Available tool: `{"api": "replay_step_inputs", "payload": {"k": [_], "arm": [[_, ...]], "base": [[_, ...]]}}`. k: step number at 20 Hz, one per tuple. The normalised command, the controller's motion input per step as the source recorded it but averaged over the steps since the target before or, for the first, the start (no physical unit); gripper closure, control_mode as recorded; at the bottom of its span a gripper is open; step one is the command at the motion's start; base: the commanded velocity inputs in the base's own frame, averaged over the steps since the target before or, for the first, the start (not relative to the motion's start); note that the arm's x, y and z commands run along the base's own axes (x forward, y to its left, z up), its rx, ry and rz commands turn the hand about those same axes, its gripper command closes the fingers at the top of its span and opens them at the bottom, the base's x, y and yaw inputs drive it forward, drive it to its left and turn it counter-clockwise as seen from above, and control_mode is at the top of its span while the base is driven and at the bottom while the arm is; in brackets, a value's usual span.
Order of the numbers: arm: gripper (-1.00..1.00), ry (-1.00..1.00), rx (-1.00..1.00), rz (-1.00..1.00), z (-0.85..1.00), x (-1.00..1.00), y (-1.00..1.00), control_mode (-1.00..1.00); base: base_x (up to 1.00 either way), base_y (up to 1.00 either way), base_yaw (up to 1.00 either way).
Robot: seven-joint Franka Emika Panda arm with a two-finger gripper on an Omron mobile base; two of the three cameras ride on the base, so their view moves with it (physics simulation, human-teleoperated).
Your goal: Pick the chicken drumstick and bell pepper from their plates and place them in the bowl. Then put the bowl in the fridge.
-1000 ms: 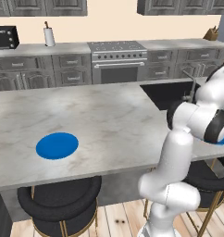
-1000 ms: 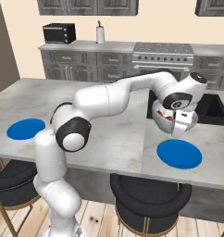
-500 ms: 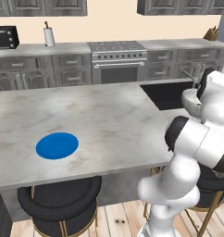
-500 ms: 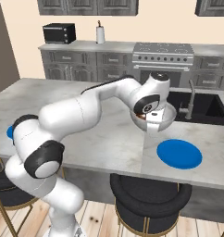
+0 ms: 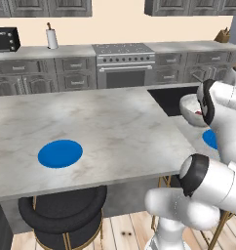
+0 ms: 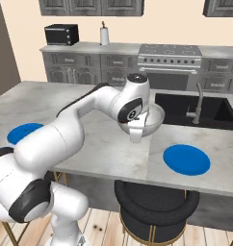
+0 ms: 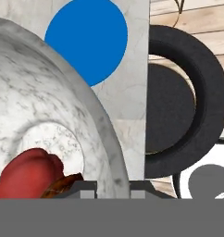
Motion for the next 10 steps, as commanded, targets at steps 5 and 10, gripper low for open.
{"api": "replay_step_inputs", "payload": {"k": [5,10], "arm": [[1.00,0.00,0.00,0.02,0.07,-0.38,0.55,-1.00],[1.00,0.00,0.00,0.04,0.07,-0.38,0.53,-1.00]], "base": [[0.00,0.00,0.00],[0.00,0.00,0.00]]}}
